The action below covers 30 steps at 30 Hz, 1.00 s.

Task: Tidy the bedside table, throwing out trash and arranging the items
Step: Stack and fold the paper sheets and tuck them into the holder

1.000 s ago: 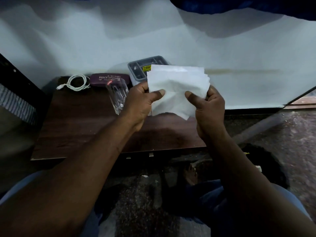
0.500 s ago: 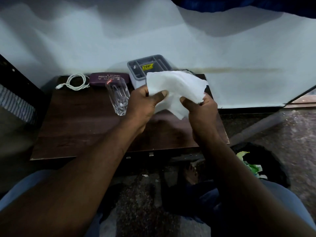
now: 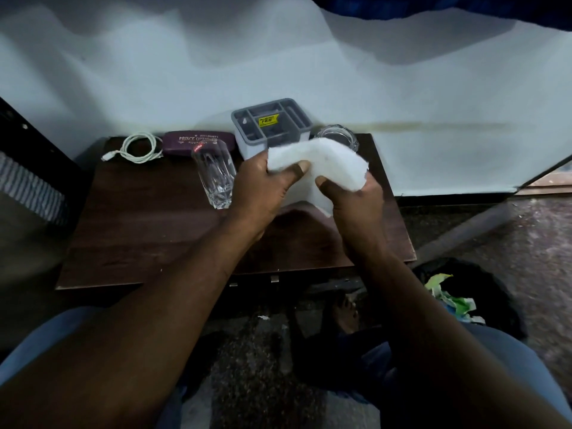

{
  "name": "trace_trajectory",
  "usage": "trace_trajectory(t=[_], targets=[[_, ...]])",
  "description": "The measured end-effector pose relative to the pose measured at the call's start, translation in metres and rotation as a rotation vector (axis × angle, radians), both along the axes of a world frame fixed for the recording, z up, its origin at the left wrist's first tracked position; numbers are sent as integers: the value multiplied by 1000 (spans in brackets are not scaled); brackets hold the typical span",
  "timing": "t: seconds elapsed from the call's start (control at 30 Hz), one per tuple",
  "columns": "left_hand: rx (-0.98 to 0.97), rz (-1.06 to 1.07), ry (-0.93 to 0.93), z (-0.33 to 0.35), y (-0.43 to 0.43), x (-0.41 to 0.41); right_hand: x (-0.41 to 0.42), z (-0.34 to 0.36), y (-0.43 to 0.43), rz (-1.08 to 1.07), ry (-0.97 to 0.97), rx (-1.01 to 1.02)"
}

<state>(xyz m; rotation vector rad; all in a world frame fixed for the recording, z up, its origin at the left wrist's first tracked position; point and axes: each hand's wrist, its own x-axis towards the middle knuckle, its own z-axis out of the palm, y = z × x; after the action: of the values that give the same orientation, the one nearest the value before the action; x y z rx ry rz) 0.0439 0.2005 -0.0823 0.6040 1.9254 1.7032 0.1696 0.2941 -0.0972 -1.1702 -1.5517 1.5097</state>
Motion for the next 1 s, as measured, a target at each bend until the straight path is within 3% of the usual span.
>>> trace_trajectory(t=[0.17,0.27,0.4,0.6,0.83,1.0], targets=[[-48,-17,-131,-10,-2,4,3,-13,-7,17,-67,-68],[-61,26,-79,-7,-1,7,2,-12,-7,-18,-139,-39],[1,47,27,8,0,3,0,0,0,-34,-34,-14],[-96,-58,-141,-5,-5,0,4,-5,-3,8,-81,-101],[-89,23,50,5,1,5,-2,2,-7,-30,-90,15],[-174,-19,-64,-4,-3,1,-1,-7,-9,-3,-134,27]])
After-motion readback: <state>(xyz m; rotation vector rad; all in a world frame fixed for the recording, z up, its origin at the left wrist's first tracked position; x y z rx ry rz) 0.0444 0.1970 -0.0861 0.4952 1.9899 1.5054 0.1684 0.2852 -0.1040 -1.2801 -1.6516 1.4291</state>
